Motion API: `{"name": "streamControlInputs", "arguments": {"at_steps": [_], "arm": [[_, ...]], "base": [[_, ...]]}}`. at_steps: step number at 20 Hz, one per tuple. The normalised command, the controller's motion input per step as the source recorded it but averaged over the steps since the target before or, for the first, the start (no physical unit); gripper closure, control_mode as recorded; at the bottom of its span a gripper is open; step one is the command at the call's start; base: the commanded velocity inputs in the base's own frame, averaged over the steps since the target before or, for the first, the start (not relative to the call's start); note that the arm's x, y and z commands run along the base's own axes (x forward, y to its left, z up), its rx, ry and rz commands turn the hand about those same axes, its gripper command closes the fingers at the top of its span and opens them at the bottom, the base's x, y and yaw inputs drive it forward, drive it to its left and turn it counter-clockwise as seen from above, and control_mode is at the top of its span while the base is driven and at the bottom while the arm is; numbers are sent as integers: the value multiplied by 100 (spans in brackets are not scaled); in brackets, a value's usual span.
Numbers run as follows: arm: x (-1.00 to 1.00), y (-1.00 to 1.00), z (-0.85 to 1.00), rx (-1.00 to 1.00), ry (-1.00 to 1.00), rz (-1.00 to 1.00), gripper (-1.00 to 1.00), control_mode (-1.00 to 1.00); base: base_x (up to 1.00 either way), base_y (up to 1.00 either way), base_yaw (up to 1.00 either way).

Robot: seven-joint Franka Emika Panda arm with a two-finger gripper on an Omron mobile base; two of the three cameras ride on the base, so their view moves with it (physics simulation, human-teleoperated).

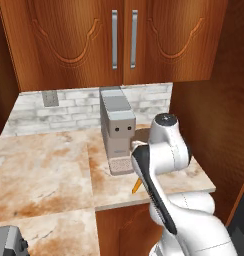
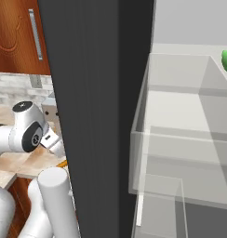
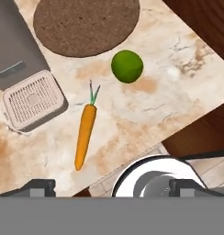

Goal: Place the carrot and lime inside the fridge drawer. Close the drawer after placing the vegetables.

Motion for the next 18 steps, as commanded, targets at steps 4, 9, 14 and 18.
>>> {"name": "streamControlInputs", "arguments": {"at_steps": [4,9,14,18], "arm": [[50,0,-55,2,22,-15,-100,-100],[38,4,-51,1,23,-8,-100,-100],[12,31,-55,0,19,-3,-100,-100],[3,4,-46,0,7,0,-100,-100]], "base": [[0,0,0],[0,0,0],[0,0,0],[0,0,0]]}}
